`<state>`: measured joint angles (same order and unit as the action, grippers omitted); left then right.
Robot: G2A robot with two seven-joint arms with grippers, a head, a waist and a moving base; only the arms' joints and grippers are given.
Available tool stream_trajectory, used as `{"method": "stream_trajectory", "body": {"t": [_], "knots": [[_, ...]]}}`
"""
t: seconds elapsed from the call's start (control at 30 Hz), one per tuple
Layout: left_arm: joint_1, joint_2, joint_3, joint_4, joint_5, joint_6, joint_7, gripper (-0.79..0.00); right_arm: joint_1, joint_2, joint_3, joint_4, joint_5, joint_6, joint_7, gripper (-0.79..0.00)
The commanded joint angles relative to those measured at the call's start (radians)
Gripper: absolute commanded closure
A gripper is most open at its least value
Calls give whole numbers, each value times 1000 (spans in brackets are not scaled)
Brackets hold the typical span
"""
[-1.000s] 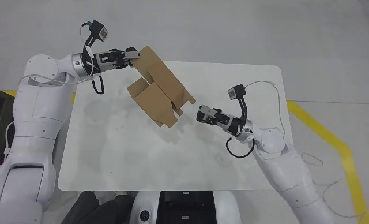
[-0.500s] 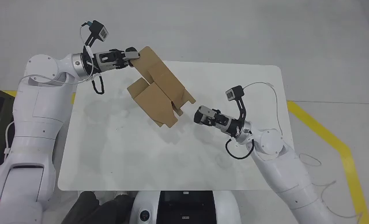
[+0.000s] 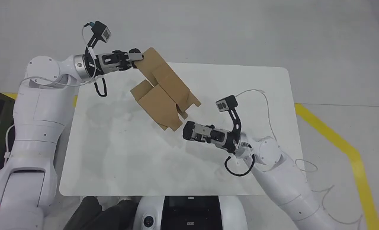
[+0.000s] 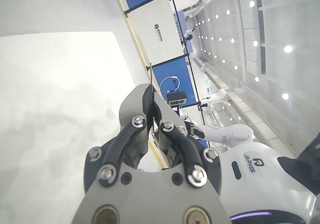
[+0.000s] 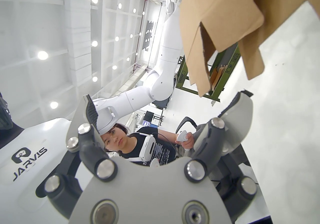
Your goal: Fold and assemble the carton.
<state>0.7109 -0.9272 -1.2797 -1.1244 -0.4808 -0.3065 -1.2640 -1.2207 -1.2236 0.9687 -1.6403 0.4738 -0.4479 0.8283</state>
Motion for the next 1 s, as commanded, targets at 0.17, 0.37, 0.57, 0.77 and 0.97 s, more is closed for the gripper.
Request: {"method": "stream_trajectory", "body": {"t": [0.17, 0.37, 0.57, 0.77, 0.97], "knots": [[0, 0, 0, 0, 0, 0, 0, 0, 30, -12, -21, 25, 11, -33, -14, -785], [0, 0, 0, 0, 0, 0, 0, 0, 57, -24, -41, 69, 29, -56, -23, -757], [0, 0, 0, 0, 0, 0, 0, 0, 67, -31, -55, 80, 41, -81, -7, -665], [0, 0, 0, 0, 0, 0, 0, 0, 67, -34, -58, 78, 35, -83, -5, -606], [0, 0, 0, 0, 0, 0, 0, 0, 80, -42, -69, 89, 37, -78, -16, -563]]}}
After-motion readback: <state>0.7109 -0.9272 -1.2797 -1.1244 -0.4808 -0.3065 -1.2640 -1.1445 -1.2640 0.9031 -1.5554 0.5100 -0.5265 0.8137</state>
